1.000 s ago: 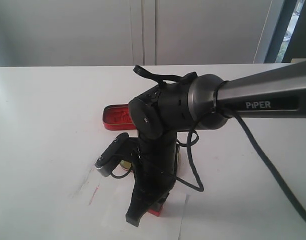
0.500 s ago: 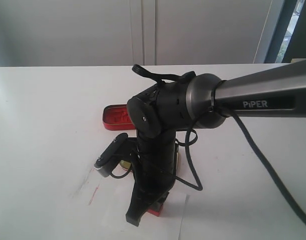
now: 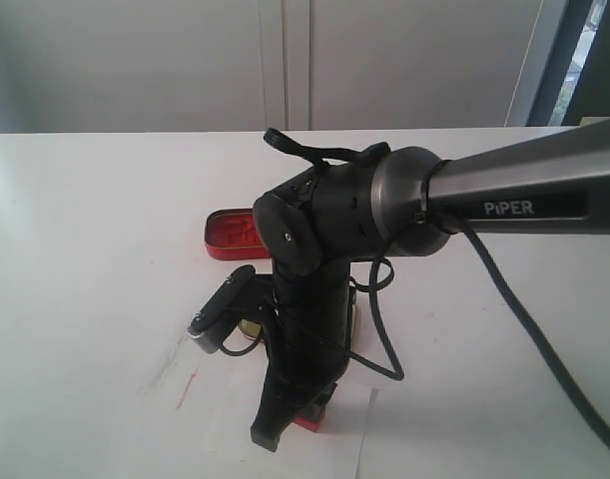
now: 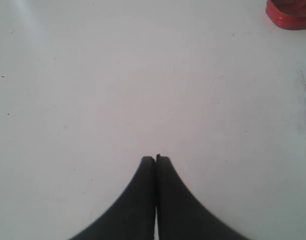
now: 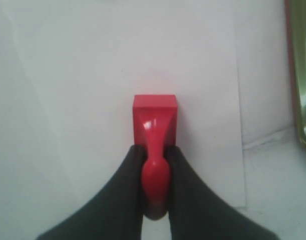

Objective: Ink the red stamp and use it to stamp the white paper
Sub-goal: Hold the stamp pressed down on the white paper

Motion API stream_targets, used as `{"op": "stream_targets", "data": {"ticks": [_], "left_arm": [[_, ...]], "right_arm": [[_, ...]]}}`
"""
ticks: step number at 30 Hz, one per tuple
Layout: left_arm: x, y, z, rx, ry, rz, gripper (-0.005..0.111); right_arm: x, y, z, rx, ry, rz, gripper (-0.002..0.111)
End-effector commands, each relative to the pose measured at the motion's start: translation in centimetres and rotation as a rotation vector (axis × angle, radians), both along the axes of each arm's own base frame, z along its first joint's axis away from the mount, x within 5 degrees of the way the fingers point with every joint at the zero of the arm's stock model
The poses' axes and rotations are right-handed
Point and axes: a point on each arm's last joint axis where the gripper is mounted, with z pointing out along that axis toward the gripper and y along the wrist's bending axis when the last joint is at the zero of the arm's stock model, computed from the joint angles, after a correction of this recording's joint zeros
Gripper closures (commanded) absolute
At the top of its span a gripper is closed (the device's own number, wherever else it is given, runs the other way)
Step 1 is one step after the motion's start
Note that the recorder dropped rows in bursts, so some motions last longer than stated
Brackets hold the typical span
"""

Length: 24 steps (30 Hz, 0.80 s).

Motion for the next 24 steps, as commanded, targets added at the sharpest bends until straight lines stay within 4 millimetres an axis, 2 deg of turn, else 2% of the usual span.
{"op": "stream_targets", "data": {"ticks": [1,19,24], "left_arm": [[-0.05,-0.01,-0.30,-0.005,0.012,0.003,0.107],[-0.05,-0.01,-0.30,-0.005,0.012,0.003,0.107],[-0.05,-0.01,-0.30,-0.005,0.012,0.003,0.107]], "right_arm": [[-0.73,-0.64,-3.46,-0.084,0.094,0.004,0.108],[-0.55,-0.43,-3.62,-0.063,0.076,0.001,0.108],[-0.41,-0.25,-2.71,-0.060,0.075,0.002,0.108]]}}
